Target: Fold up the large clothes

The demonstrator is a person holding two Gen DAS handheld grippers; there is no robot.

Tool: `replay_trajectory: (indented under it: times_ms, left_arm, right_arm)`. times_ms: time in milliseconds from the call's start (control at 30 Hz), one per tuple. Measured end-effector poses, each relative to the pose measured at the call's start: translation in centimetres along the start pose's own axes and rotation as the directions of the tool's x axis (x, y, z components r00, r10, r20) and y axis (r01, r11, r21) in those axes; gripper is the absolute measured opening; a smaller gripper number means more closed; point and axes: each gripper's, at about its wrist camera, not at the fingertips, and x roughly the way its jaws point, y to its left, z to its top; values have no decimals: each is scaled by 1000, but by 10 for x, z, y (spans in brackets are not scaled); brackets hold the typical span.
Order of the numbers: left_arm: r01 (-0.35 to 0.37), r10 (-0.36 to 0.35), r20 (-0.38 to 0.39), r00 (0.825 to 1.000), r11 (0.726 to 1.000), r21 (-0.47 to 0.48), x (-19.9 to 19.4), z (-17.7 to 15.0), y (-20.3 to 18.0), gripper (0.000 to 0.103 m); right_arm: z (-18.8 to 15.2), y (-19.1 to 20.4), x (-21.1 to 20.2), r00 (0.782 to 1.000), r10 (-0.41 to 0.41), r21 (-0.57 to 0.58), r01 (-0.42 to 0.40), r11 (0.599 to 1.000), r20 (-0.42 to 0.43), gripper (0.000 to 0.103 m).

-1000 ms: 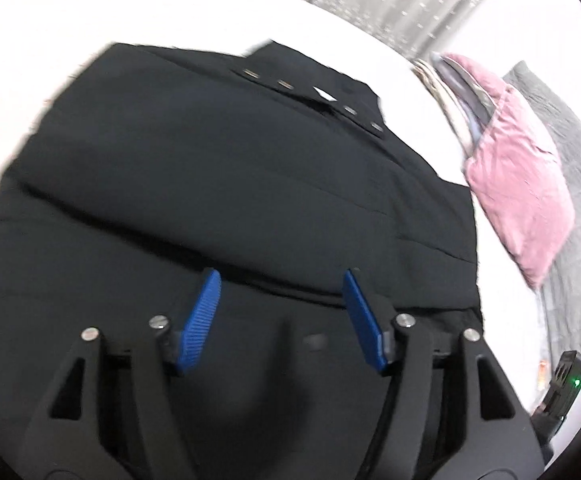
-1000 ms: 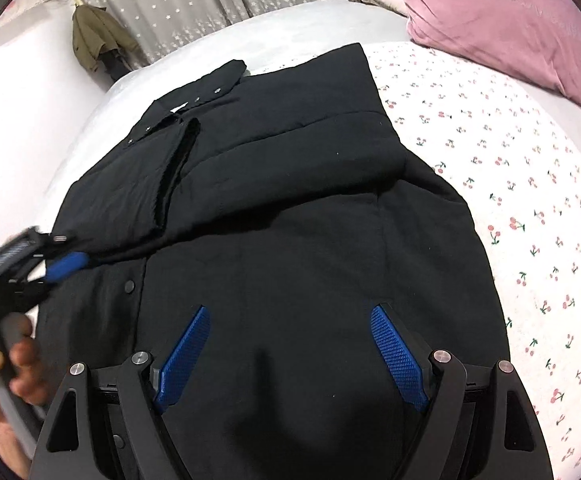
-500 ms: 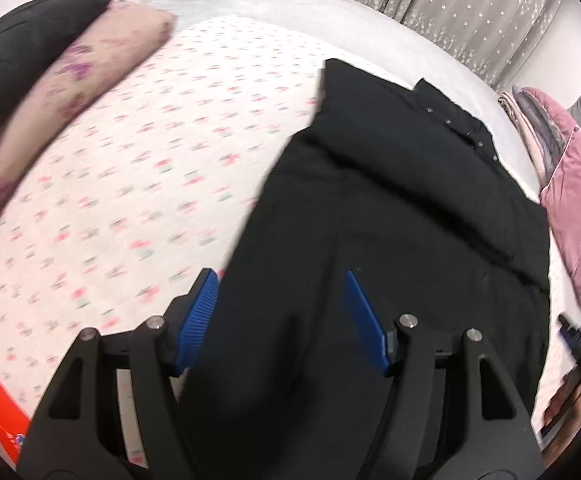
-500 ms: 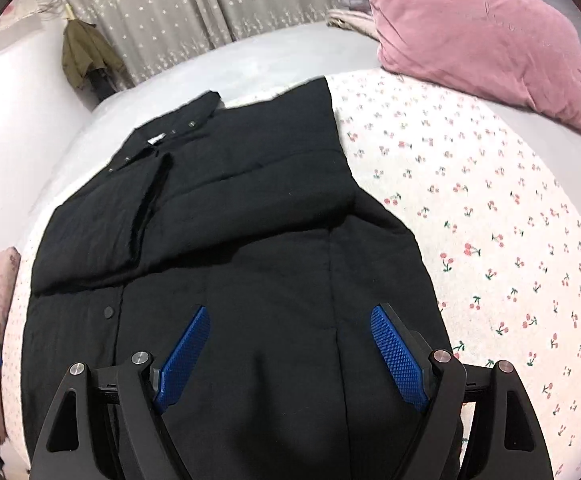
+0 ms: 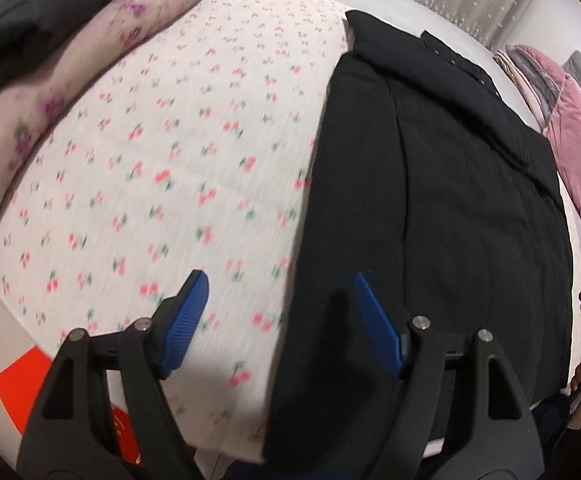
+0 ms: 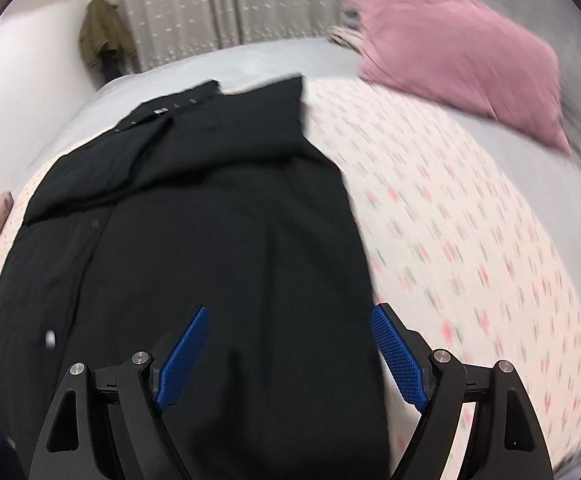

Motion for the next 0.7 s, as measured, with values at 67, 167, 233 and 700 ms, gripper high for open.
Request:
replay_trajectory:
  times_ms: [67,167,233,700]
  left_arm:
    - [13,-13,-3,1000,1000,15,-2,-12,3,76]
    - [37,-36,-22,999,999,35,-3,-26,3,76]
    - [75,-74,-32,997,997,36,-3,-37,3,76]
    - [212,-209,-71,975,977,34,4,-64,-4,66]
  right_arm:
    - [-18,-27,-6,995,87,117,-80,990,-48,84]
    - [-24,-56,-24,986,156,223,-139,965,-59,84]
    - [-33,-65,-38,988,132,199,-114,973,-82,84]
    - [-107,-84,-42,923,310,158,-279,947,-227,84]
